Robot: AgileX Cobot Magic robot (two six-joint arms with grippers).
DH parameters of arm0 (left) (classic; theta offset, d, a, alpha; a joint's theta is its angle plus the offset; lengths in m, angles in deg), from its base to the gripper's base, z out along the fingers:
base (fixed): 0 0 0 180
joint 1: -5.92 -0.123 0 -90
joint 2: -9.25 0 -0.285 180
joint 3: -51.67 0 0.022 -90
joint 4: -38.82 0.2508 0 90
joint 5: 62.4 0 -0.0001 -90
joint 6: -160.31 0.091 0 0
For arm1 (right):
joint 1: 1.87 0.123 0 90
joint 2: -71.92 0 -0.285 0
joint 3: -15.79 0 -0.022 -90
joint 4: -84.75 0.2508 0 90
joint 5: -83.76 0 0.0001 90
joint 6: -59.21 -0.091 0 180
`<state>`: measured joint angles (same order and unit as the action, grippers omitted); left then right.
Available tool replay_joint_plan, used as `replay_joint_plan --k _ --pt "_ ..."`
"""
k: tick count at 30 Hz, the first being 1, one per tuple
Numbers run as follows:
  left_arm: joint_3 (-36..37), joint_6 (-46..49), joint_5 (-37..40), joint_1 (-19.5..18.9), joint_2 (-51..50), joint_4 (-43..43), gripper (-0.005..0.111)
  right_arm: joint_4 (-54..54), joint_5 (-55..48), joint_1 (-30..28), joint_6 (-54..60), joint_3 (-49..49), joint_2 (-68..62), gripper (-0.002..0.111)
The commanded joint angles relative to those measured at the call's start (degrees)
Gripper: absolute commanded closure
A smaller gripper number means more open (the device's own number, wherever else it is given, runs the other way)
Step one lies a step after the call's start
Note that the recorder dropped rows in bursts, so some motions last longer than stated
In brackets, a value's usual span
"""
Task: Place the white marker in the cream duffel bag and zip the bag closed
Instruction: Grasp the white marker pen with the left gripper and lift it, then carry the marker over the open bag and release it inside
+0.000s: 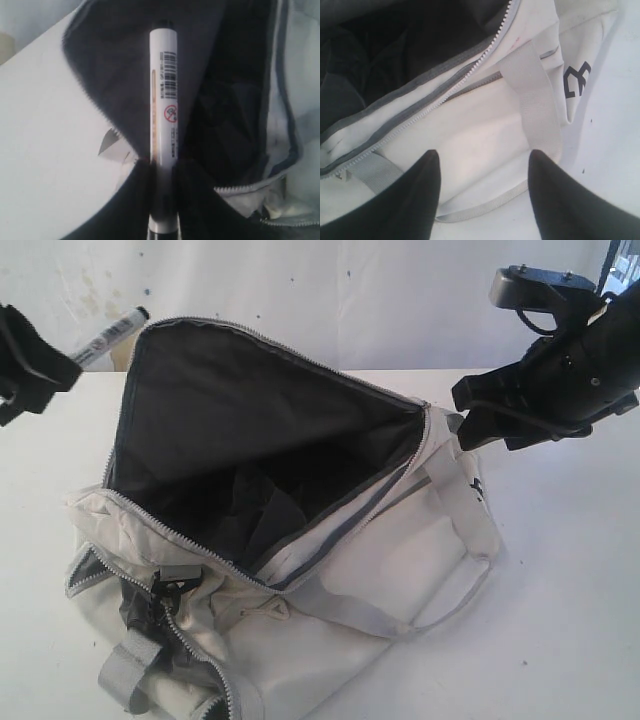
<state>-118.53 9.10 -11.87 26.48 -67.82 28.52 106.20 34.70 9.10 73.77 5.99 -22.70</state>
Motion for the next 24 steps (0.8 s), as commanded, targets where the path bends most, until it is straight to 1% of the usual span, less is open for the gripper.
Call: replay_joint_plan --k 1,5,8,11,14,17,24 --pt "0.09 3.10 -5.32 4.04 -2.49 -4.02 0.107 -0.36 -0.04 -0.20 -0.03 -0.14 0.52 0.059" --pt "0.09 6.94 -9.26 5.51 -6.20 -10.30 0.107 -0.36 -0.53 -0.20 -0.03 -0.14 0.52 0.059" --pt "0.09 12.79 -11.57 5.51 -9.72 -16.73 0.107 -0.36 -0.59 -0.20 -0.03 -0.14 0.52 0.059" --pt "0.09 15.97 -14.00 5.51 -12.75 -19.92 0.107 -0.36 -0.59 -0.20 -0.03 -0.14 0.52 0.059" --pt "0.09 19.70 -15.81 5.51 -16.23 -20.57 0.107 -0.36 -0.73 -0.20 -0.03 -0.14 0.52 0.059" --pt "0.09 22.05 -15.98 5.51 -19.33 -20.95 0.107 -0.36 -0.73 -0.20 -0.03 -0.14 0.52 0.059" --pt "0.09 25.51 -16.25 5.51 -26.01 -20.95 0.107 -0.36 0.01 -0.20 -0.03 -0.14 0.52 0.059"
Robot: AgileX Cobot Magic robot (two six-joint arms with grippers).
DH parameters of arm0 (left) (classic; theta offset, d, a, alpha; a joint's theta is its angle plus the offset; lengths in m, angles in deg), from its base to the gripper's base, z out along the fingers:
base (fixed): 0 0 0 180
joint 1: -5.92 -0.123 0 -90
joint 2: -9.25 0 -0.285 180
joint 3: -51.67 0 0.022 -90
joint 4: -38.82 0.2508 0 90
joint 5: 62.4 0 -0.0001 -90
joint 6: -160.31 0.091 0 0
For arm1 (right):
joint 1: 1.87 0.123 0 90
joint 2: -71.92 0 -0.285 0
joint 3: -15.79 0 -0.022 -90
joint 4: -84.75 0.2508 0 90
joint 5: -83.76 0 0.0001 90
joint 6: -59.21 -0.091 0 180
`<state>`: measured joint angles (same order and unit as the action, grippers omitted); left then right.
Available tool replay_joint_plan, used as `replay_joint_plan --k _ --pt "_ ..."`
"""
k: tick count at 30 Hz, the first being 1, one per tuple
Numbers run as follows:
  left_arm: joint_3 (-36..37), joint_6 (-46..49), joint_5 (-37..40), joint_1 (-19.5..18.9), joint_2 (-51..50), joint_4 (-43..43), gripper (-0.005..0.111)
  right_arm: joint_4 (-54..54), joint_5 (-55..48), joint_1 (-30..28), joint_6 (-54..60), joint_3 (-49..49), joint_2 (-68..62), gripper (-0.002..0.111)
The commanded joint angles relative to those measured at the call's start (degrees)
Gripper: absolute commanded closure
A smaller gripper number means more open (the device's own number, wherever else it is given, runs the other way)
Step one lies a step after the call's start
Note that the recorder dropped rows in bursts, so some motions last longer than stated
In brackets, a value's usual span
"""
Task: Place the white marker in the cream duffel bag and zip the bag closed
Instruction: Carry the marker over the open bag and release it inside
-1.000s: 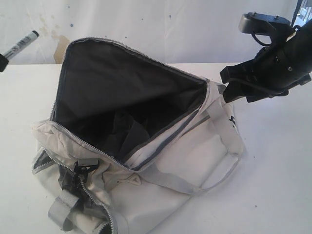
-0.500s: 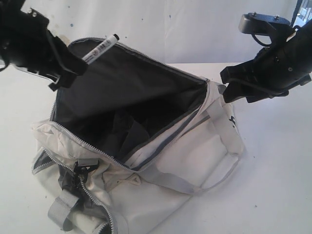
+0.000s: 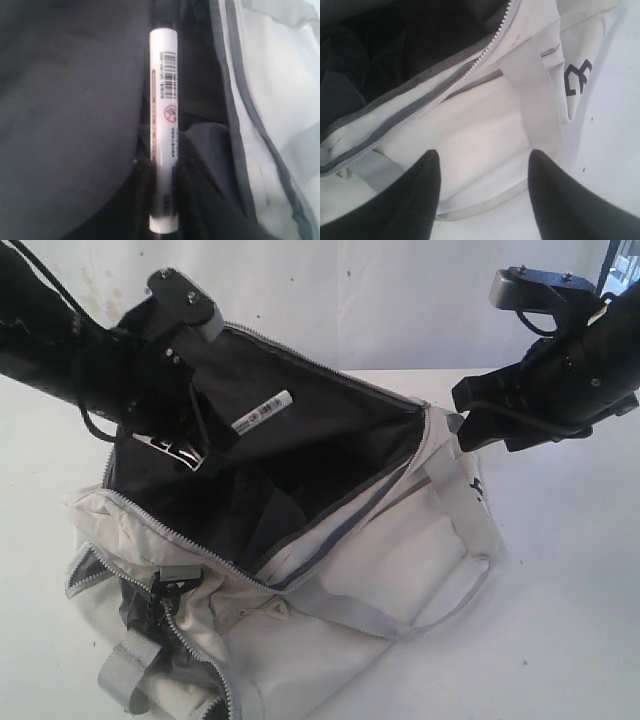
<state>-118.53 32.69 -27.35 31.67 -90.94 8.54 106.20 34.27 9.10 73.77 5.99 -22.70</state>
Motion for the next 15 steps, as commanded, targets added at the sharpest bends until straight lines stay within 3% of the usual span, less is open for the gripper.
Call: replay_joint_plan --k 1,9,11,15 --pt "0.09 2.05 -0.99 0.31 -3.64 -0.98 0.107 -0.36 0.72 -0.20 -0.03 -0.14 0.52 0.059" --pt "0.09 2.05 -4.79 0.31 -6.99 -1.89 0.106 -0.36 2.09 -0.20 -0.03 -0.14 0.52 0.059" --pt "0.09 2.05 -5.11 0.31 -6.99 -1.89 0.099 -0.36 2.34 -0.20 -0.03 -0.14 0.52 0.059" --pt "-0.01 2.05 -5.60 0.31 -6.99 -1.89 0.073 -0.36 2.44 -0.20 -0.03 -0.14 0.52 0.059"
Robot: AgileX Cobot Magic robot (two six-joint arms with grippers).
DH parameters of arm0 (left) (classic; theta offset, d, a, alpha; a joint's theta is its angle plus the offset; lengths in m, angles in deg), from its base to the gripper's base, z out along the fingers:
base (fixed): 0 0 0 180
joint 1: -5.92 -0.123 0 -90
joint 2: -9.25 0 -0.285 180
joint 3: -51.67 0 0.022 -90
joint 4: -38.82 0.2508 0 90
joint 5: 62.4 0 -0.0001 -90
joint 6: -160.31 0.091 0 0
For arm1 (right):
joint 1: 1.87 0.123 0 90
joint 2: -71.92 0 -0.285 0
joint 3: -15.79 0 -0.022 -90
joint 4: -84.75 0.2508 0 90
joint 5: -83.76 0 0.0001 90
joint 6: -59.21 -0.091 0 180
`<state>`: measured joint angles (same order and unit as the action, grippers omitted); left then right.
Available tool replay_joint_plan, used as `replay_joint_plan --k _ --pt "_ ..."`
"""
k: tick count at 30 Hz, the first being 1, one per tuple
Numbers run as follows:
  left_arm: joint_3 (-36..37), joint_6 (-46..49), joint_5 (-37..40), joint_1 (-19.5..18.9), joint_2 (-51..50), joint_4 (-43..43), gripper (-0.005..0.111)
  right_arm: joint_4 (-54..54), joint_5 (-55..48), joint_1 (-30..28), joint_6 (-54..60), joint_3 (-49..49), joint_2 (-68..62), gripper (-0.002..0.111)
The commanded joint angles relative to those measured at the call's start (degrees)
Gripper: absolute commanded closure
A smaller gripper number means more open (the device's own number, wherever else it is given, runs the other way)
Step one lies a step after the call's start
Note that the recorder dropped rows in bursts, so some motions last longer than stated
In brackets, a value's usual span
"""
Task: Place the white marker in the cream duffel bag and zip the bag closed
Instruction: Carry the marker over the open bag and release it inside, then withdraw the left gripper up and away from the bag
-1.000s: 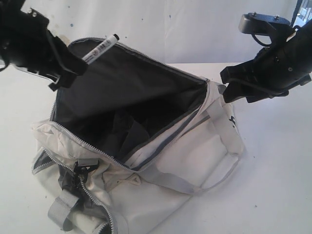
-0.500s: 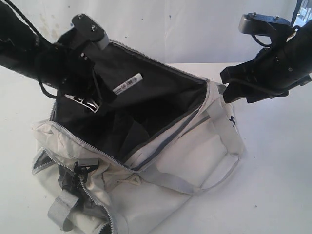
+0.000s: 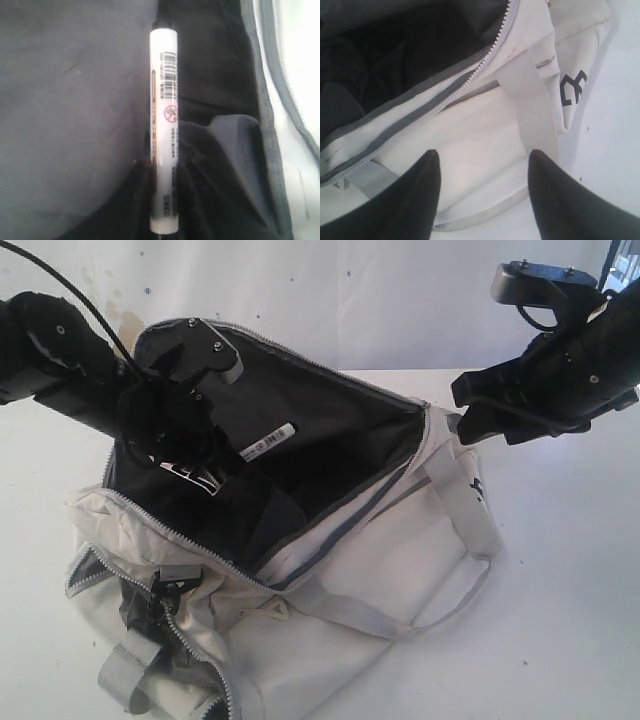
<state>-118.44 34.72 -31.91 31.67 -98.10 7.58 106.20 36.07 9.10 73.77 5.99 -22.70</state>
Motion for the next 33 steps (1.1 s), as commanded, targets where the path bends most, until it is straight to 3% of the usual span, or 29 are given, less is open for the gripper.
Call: replay_joint_plan --k 1,6,17,24,33 --pt "-0.10 0.03 -1.25 0.31 0.17 -0.93 0.068 -0.36 0.64 -0.20 -0.03 -0.14 0.52 0.059" --pt "-0.10 -0.21 -2.74 0.31 0.17 -0.93 0.052 -0.36 0.64 -0.20 -0.03 -0.14 0.52 0.059" --pt "-0.10 -3.65 0.87 0.31 2.89 -3.41 0.050 -0.36 0.64 -0.20 -0.03 -0.14 0.52 0.059" --pt "-0.10 -3.65 0.99 0.31 9.38 -3.41 0.025 -0.36 0.64 -0.20 -0.03 -0.14 0.52 0.059" --pt "-1.12 -25.72 1.98 -2.59 16.26 0.30 0.025 -0.36 0.64 -0.20 -0.03 -0.14 0.52 0.059"
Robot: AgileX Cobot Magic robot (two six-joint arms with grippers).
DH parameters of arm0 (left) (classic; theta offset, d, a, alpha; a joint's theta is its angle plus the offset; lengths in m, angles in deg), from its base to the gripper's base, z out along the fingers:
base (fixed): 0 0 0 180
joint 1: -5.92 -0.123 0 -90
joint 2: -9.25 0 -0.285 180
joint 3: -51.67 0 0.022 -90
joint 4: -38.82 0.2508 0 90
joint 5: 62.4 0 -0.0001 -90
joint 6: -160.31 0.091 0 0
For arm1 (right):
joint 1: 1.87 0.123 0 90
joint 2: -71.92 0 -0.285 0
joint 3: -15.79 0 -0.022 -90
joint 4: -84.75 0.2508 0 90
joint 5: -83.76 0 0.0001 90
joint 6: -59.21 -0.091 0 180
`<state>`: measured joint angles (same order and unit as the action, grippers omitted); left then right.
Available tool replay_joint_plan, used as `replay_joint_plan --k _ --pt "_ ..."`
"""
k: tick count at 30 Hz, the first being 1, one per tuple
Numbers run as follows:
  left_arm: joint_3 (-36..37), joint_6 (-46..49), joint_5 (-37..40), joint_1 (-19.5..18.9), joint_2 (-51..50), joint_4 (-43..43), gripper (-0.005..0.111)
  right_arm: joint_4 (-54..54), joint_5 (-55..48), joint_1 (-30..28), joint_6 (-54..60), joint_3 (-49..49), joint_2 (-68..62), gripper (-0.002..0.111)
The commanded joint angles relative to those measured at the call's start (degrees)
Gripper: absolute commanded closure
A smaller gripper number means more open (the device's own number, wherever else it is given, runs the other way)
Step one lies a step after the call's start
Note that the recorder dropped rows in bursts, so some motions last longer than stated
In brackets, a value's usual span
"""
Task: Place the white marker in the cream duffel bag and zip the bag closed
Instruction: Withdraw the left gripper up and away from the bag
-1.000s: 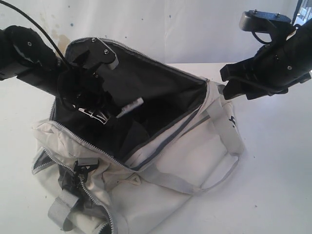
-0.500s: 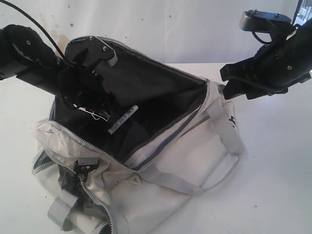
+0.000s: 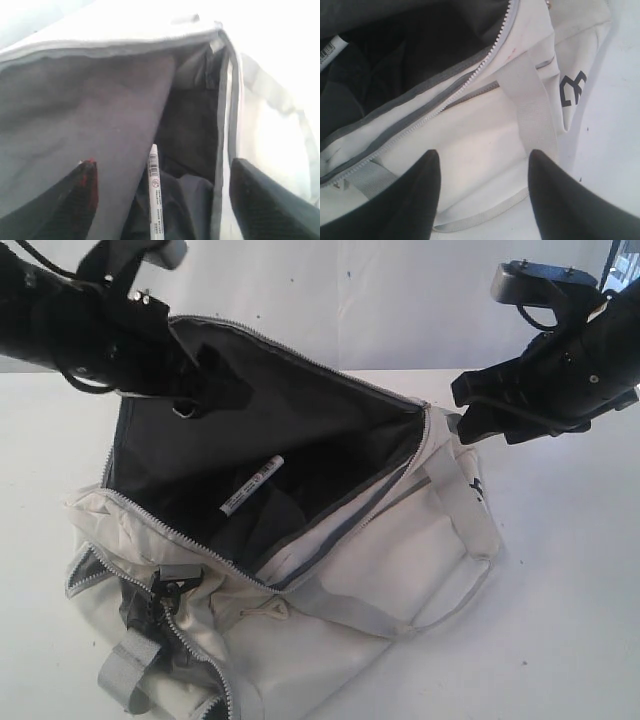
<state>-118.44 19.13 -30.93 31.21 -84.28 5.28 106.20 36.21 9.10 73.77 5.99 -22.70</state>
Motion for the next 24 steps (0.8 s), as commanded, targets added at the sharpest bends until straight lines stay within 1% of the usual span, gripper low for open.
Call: replay_joint_plan --k 1,3,4,6,8,10,12,15,18,21,24 --pt "-1.70 -12.47 2.03 -2.67 2.52 3.31 0.025 -0.36 0.50 -0.20 -0.03 -0.14 0.52 0.059" --pt "-4.15 -22.41 5.11 -5.77 2.30 6.19 0.028 -0.36 0.50 -0.20 -0.03 -0.14 0.52 0.059" --pt "-4.97 -23.52 5.49 -7.44 2.30 6.27 0.032 -0.36 0.50 -0.20 -0.03 -0.14 0.52 0.059" --pt "-6.00 -23.67 5.59 -9.44 2.30 7.11 0.037 -0.36 0.40 -0.20 -0.03 -0.14 0.52 0.059" --pt "-6.87 -23.67 5.37 -11.80 2.30 8.60 0.035 -0.36 0.40 -0.20 -0.03 -0.14 0.52 0.059" --pt "-7.10 -23.67 4.57 -14.65 2.30 9.48 0.028 -0.36 0.40 -0.20 -0.03 -0.14 0.52 0.059" --pt "-7.10 -23.67 2.94 -16.61 1.72 9.62 0.026 -0.36 0.40 -0.20 -0.03 -0.14 0.52 0.059" --pt "-7.10 -21.87 1.40 -17.18 -1.11 8.86 0.026 -0.36 0.40 -0.20 -0.03 -0.14 0.52 0.059" --pt "-7.10 -18.64 1.48 -17.18 -4.08 4.18 0.026 -0.36 0.39 -0.20 -0.03 -0.14 0.38 0.059" --pt "-7.24 -11.79 -0.76 -17.18 -6.54 -4.37 0.026 -0.36 0.39 -0.20 -0.03 -0.14 0.29 0.059" --pt "-8.43 -6.94 0.79 -17.18 -8.59 -11.93 0.026 -0.36 0.39 -0.20 -0.03 -0.14 0.29 0.059"
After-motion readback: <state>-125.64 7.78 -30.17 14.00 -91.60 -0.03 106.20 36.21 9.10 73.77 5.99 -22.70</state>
